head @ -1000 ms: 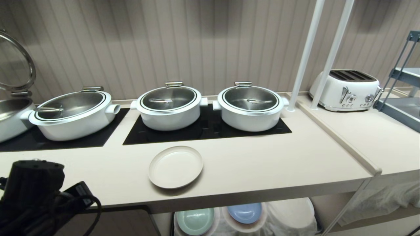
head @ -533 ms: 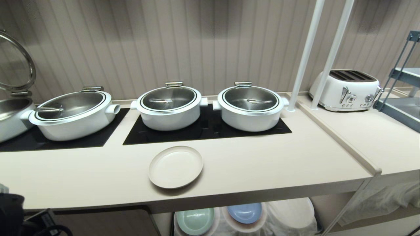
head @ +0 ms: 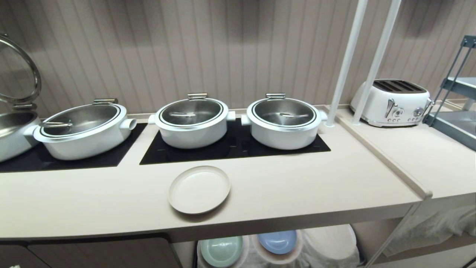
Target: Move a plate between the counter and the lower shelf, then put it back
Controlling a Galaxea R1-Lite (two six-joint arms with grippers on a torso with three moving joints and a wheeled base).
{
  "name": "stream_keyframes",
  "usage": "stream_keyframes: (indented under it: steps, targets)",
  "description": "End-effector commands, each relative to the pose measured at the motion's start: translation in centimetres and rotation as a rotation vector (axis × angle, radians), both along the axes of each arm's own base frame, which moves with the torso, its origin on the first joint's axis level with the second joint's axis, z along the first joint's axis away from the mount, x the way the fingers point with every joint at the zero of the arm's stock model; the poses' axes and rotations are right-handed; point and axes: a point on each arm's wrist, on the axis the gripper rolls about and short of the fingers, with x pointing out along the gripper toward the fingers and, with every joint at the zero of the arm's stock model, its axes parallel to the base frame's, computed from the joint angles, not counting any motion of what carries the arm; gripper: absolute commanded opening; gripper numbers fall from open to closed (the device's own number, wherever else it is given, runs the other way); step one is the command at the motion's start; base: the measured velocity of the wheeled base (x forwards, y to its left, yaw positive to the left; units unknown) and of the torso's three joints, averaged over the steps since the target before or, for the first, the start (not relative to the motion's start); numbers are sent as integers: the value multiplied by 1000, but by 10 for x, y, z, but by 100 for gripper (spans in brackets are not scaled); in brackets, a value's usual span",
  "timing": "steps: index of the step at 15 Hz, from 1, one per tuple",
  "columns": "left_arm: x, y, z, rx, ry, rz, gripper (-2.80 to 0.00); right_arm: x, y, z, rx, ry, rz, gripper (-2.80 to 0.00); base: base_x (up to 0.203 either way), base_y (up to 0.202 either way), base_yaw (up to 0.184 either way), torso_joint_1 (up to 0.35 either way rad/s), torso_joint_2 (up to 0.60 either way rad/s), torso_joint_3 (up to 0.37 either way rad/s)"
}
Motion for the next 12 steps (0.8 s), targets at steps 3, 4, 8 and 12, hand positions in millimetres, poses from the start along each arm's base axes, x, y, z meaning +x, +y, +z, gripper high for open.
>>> stream_keyframes:
  steps: [3,4,8,12]
  targets:
    - [-29,-5,-5,69,-194,-213,-280,0,0,0,-1,-1,-1,-280,0,0,0,0,0,0]
    - [-29,-6,-7,64,-175,-238,-280,0,0,0,-1,-1,0,-280,0,0,0,0,0,0]
    - [-33,-8,-17,4,-104,-329,-280,0,0,0,-1,1,0,-280,0,0,0,0,0,0]
    - [-49,-8,-20,26,-295,-368,-280,0,0,0,-1,1,0,-280,0,0,0,0,0,0]
